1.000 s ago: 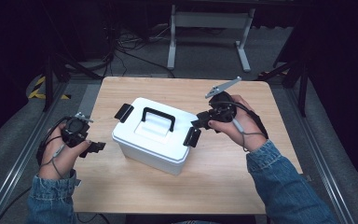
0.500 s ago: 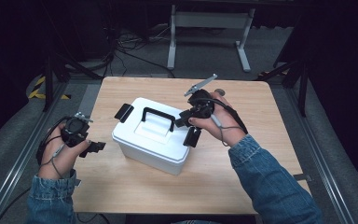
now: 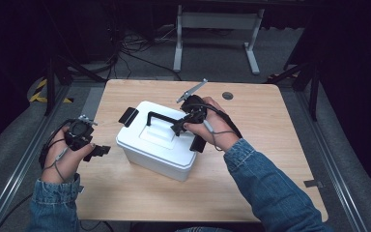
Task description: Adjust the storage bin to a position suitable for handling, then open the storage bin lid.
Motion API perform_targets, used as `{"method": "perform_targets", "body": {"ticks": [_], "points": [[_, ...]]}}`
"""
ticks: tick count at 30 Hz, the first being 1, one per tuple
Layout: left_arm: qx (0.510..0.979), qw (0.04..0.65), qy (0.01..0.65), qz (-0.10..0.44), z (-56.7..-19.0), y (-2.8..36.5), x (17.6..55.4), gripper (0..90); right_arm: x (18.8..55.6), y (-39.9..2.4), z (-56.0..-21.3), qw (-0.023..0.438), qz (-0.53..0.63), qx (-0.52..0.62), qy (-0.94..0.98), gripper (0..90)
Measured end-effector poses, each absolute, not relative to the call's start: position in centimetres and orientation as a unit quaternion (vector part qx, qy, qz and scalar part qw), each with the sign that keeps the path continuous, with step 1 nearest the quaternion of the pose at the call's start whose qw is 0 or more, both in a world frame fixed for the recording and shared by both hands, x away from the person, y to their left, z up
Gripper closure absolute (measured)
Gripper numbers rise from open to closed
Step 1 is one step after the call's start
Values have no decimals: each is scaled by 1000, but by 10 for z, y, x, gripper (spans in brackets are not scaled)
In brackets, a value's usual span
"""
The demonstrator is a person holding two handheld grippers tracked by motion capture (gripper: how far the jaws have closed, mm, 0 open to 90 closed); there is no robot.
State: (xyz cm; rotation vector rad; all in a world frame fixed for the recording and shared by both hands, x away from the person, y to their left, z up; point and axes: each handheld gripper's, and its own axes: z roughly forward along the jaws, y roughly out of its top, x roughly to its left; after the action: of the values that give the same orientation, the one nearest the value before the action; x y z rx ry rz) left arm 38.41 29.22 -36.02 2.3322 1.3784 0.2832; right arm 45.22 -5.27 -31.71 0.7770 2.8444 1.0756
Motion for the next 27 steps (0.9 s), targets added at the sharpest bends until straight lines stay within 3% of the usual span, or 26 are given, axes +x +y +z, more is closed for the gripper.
{"method": "perform_targets", "body": {"ticks": [4,27], "points": [[839,206,493,103,-360,292,385,210,450,-49,-319,-3,340,241,909,831],[839,205,494,99,-360,292,382,209,438,-45,-306,34,371,217,902,844]]}}
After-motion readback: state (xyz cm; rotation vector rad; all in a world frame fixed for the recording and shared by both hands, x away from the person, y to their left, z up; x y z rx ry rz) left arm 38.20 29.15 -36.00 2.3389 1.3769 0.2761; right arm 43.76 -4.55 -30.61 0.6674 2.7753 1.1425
